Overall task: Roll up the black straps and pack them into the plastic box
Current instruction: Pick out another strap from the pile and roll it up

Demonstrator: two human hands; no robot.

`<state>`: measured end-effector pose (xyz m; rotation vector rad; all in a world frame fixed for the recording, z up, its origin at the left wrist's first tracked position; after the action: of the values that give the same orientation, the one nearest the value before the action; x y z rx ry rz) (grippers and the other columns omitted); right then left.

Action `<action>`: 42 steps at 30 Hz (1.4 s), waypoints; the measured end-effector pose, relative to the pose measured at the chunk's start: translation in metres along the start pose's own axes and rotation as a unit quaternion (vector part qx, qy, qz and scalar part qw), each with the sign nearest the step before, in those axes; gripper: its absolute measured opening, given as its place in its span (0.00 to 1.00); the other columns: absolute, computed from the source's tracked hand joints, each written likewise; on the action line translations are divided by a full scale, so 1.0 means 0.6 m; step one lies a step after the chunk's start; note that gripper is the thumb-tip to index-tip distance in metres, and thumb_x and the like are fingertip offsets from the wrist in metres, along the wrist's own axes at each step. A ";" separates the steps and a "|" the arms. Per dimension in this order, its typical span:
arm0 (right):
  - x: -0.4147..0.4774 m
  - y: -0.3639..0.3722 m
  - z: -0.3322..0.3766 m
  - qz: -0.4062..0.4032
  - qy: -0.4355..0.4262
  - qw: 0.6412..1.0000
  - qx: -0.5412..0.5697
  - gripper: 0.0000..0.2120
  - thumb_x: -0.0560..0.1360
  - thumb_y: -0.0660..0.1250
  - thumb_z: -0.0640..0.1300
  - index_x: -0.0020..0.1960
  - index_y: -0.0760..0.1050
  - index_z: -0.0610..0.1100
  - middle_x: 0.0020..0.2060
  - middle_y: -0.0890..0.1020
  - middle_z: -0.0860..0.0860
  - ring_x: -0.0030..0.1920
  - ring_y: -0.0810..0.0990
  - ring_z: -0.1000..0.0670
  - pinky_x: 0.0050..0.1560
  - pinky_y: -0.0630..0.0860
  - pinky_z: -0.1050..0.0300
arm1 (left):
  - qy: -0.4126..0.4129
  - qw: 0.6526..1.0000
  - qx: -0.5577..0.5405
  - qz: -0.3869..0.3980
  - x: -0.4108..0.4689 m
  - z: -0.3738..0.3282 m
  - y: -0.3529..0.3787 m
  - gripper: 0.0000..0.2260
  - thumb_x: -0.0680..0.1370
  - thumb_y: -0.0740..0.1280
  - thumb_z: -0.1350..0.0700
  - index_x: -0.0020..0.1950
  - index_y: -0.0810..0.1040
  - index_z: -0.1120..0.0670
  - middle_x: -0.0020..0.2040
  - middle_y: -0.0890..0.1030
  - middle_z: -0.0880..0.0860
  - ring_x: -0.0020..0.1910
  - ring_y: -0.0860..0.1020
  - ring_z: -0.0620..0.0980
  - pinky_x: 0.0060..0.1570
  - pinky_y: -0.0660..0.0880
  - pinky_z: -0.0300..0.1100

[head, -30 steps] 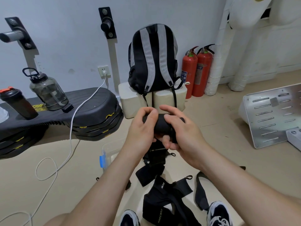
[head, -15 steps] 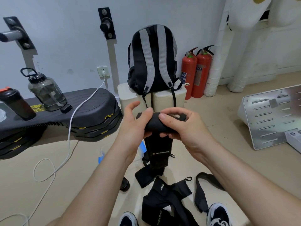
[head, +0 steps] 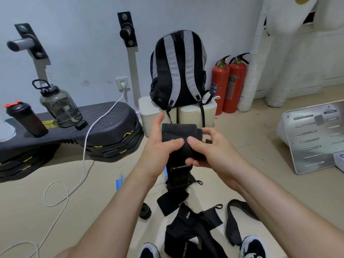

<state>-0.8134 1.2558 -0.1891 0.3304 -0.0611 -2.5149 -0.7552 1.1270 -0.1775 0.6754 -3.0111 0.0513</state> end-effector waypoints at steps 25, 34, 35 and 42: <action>-0.010 -0.076 0.078 0.272 0.051 0.959 0.066 0.32 0.71 0.68 0.44 0.74 0.65 0.39 0.27 0.79 0.45 0.15 0.67 0.59 0.12 0.60 0.71 | 0.031 0.948 0.123 0.291 -0.030 -0.030 0.081 0.37 0.62 0.76 0.48 0.71 0.71 0.48 0.65 0.79 0.49 0.68 0.74 0.47 0.73 0.65 0.54; -0.006 -0.081 0.079 0.251 0.020 0.967 0.046 0.17 0.73 0.62 0.43 0.60 0.79 0.40 0.29 0.79 0.45 0.15 0.66 0.58 0.13 0.56 0.70 | 0.002 0.926 0.176 0.335 -0.006 -0.005 0.077 0.37 0.62 0.76 0.45 0.71 0.72 0.42 0.68 0.77 0.42 0.70 0.70 0.41 0.72 0.63 0.50; 0.000 -0.087 0.078 0.216 0.024 0.974 0.058 0.13 0.73 0.66 0.43 0.54 0.81 0.40 0.32 0.77 0.43 0.16 0.67 0.58 0.13 0.57 0.70 | 0.003 0.939 0.169 0.298 0.000 -0.003 0.076 0.36 0.62 0.77 0.45 0.69 0.73 0.42 0.67 0.77 0.42 0.68 0.72 0.40 0.69 0.67 0.48; 0.020 -0.136 0.062 -0.015 0.028 0.974 0.226 0.06 0.78 0.66 0.44 0.46 0.76 0.41 0.30 0.76 0.43 0.20 0.68 0.57 0.15 0.63 0.70 | -0.137 0.988 0.002 0.070 0.014 -0.009 0.064 0.25 0.83 0.58 0.42 0.39 0.81 0.58 0.37 0.83 0.56 0.28 0.79 0.49 0.29 0.75 0.38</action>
<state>-0.8776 1.3152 -0.1656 0.5858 -0.6164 -2.5003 -0.7791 1.1580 -0.1726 0.5080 -3.3194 -0.0320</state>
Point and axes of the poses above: each hand's wrist, its own x-axis towards the middle knuckle, its own y-axis out of the palm, z = x × y, the point moved 6 cm from there along x, towards the middle knuckle
